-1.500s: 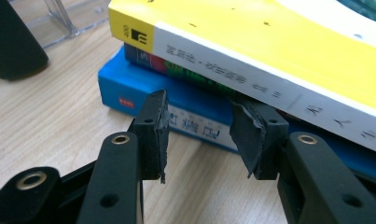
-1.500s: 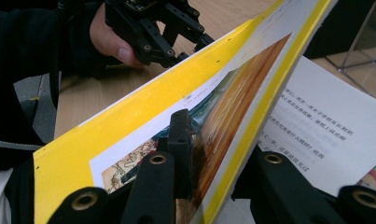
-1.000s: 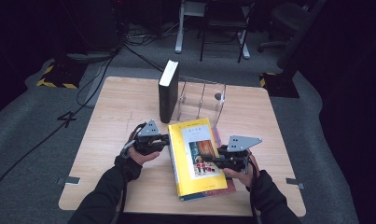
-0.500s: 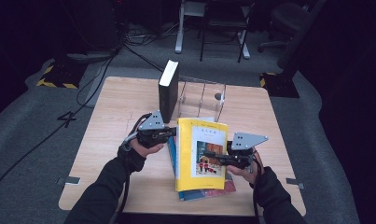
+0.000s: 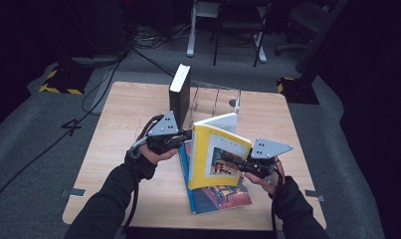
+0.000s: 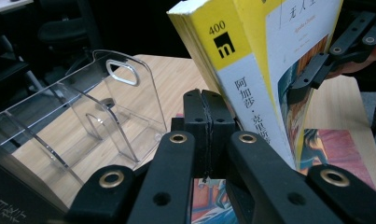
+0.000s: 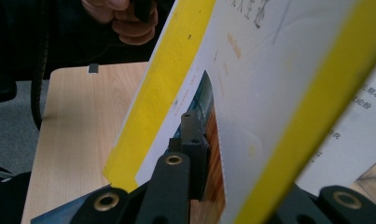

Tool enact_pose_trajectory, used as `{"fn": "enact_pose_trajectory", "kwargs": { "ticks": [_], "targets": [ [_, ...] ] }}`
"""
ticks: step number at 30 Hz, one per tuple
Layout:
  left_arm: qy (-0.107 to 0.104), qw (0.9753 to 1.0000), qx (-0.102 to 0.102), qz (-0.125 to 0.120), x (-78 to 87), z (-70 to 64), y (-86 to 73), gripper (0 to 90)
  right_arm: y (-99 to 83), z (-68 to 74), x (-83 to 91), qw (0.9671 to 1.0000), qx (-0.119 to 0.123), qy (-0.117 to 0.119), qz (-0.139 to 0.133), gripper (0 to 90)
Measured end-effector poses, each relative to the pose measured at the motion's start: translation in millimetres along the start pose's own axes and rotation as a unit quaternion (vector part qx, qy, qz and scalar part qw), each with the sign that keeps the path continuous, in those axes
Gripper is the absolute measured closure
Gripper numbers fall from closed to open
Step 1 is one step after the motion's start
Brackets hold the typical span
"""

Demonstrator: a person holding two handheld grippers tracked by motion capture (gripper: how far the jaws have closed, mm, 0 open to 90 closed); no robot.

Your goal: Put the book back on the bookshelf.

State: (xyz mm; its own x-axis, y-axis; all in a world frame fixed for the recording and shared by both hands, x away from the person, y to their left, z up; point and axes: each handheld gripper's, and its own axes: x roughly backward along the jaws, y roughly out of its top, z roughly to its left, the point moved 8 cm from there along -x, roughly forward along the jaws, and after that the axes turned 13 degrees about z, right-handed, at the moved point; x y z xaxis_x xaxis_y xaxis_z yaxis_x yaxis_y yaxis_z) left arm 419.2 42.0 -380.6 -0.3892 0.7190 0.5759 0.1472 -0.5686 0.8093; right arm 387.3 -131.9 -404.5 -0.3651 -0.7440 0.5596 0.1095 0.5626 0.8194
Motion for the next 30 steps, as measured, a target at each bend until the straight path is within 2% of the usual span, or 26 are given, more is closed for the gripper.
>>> {"fn": "enact_pose_trajectory", "kwargs": {
  "ticks": [6,9,12,19,25,30],
  "targets": [
    [0.003,0.9999,0.008,-0.010,3.8,-4.4,-5.1,88.8,0.4,7.8,1.8,0.9998,0.019,-0.003,-0.003,85.9],
    [-0.001,0.9999,0.012,-0.005,4.7,-7.5,-7.1,85.1,0.4,13.7,3.7,0.9994,0.033,-0.007,-0.008,86.2],
    [0.005,0.9999,0.013,0.006,5.2,-11.2,-9.7,80.6,-0.3,17.9,5.2,0.9991,0.040,-0.009,-0.015,86.5],
    [0.019,0.9993,0.011,0.031,7.6,-22.1,-18.7,76.5,-3.2,21.4,8.3,0.9988,0.043,-0.009,-0.020,86.6],
    [0.019,0.9986,0.013,0.047,7.1,-32.9,-31.5,74.0,-5.7,23.6,10.8,0.9987,0.043,-0.008,-0.024,86.7],
    [0.014,0.9984,0.024,0.050,6.1,-39.3,-42.8,71.8,-5.8,25.8,11.3,0.9987,0.044,-0.008,-0.023,86.7]
  ]
}}
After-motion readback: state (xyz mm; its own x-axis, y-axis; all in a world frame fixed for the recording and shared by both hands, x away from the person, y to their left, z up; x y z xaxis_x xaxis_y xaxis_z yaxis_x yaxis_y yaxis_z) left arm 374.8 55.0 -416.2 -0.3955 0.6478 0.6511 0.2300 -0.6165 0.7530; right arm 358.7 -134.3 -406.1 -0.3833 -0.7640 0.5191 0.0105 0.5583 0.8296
